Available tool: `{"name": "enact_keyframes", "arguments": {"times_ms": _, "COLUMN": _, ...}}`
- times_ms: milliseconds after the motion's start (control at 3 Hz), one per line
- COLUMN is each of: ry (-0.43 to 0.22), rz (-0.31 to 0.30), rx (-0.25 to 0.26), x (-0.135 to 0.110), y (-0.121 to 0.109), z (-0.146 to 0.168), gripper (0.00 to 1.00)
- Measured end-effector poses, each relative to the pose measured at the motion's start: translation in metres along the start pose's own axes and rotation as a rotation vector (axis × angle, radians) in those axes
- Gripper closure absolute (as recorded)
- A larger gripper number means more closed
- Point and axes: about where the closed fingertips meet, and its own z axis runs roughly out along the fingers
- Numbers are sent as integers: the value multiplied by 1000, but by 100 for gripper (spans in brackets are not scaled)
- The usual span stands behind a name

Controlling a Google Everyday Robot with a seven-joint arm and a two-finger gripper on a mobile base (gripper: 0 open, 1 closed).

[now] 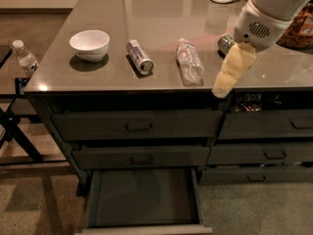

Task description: Place water bottle into bottom drawer

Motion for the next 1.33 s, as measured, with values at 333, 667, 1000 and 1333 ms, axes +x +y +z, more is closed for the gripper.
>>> {"name": "enact_keyframes", "arguments": {"times_ms": 333, "ry": 23, "rz": 128, "rx": -34, "x": -19, "y": -24, "z": 22, "gripper": 0}}
{"name": "enact_keyframes", "arguments": {"times_ms": 667, "ry": 7, "rz": 144, "rx": -23, "x": -25, "y": -30, "z": 26, "gripper": 0}}
{"name": "enact_keyframes", "arguments": {"times_ms": 1000, "ry": -13, "rz": 159, "rx": -13, "x": -29, "y": -34, "z": 28, "gripper": 0}}
{"name": "enact_keyframes", "arguments": {"times_ms": 1333, "ry": -27, "rz": 231, "rx": -37, "x": -50, "y": -44, "z": 40, "gripper": 0}}
